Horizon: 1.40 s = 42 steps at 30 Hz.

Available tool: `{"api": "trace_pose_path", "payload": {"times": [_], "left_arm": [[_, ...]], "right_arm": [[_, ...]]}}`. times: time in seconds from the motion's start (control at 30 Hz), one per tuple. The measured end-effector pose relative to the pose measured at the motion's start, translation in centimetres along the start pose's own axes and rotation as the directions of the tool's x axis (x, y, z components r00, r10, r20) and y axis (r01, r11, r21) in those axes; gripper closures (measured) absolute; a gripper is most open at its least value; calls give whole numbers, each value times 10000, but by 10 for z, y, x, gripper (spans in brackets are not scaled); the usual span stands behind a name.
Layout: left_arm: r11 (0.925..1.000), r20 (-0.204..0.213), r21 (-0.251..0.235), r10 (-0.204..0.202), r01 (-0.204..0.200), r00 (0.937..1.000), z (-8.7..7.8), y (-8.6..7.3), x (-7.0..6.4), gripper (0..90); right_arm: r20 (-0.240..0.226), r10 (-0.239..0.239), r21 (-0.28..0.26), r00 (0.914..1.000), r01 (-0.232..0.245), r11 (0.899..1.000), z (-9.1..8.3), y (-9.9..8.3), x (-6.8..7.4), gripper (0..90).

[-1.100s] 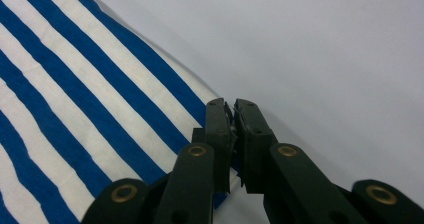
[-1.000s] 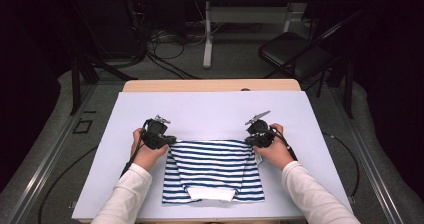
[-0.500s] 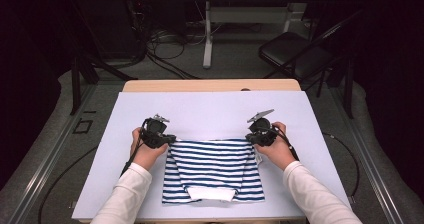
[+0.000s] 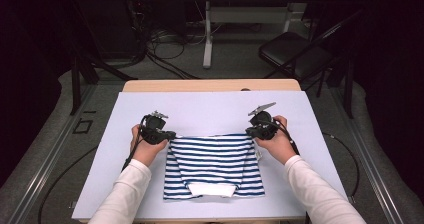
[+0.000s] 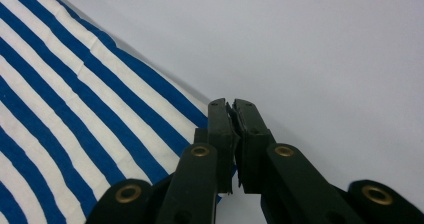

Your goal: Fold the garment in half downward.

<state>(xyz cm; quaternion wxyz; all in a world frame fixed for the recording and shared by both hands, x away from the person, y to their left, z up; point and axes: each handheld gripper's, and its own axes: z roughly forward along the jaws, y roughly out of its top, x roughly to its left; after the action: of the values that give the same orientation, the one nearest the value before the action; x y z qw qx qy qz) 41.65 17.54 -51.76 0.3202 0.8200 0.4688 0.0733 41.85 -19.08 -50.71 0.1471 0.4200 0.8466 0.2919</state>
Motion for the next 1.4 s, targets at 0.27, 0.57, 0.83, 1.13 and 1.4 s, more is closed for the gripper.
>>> {"api": "trace_pose_path", "payload": {"times": [0.27,0.57,0.83,1.13,1.4], "left_arm": [[9984,209,-321,-454,460,9988,-1,9,8,870],[9957,7,-699,-610,609,9981,1,23,11,871],[9915,-369,-1082,-772,729,9963,5,32,12,871],[9882,-705,-1188,-1060,971,9919,15,34,17,871],[9861,-804,-1318,-1122,1011,9904,21,34,20,871]], "right_arm": [[126,339,-175,9993,-337,9993,-1,6,-5,871],[504,611,-647,9969,-577,9962,1,13,-8,871],[830,845,-1043,9930,-757,9917,7,17,-10,871],[1117,1175,-1379,9868,-1017,9852,18,17,-14,870],[1296,1420,-1459,9813,-1228,9816,31,16,-18,868]]}}
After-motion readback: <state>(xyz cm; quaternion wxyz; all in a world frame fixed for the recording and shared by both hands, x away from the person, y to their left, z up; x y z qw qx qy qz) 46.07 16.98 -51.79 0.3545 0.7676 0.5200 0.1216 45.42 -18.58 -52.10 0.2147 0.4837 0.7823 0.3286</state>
